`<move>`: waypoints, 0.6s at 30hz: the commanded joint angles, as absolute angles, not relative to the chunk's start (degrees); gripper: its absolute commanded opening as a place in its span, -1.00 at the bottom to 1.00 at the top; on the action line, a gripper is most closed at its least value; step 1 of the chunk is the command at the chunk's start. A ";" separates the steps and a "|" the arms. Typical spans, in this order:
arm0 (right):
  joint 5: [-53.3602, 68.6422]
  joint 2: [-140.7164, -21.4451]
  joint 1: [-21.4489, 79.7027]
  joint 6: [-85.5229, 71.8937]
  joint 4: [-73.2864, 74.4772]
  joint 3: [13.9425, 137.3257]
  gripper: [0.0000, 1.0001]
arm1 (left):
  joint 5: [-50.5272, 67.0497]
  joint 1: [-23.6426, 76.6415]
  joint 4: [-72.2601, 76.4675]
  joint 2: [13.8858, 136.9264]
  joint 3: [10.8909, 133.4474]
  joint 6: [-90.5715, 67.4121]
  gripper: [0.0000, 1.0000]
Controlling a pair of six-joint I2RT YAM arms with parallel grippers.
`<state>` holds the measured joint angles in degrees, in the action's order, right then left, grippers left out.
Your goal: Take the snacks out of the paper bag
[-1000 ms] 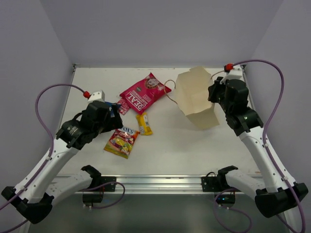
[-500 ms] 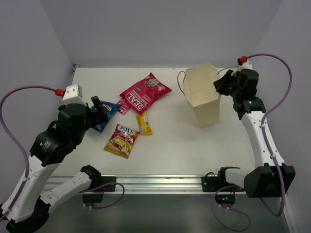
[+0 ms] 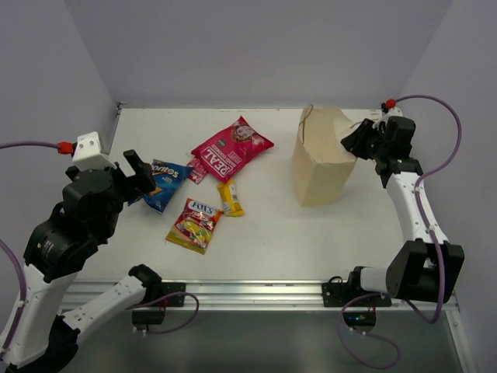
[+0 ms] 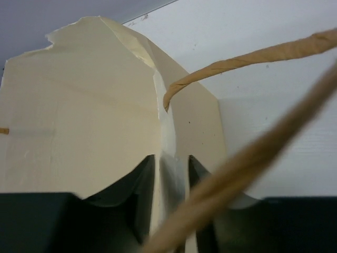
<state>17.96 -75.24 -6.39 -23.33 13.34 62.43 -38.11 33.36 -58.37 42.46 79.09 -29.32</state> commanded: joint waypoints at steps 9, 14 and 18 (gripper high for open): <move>15.21 -66.81 -6.24 -16.97 30.75 77.94 0.98 | -39.37 32.96 -58.18 44.30 82.87 -26.02 1.00; 11.70 -59.96 -6.24 -15.30 39.72 87.61 0.98 | -39.90 32.96 -58.18 45.00 85.34 -24.61 1.00; 8.53 -49.78 -6.24 -13.02 40.34 89.47 0.98 | -39.99 32.96 -58.53 45.44 88.84 -22.95 1.00</move>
<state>12.32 -57.10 -6.28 -15.99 36.58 86.83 -38.44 33.36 -58.41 45.06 84.97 -25.91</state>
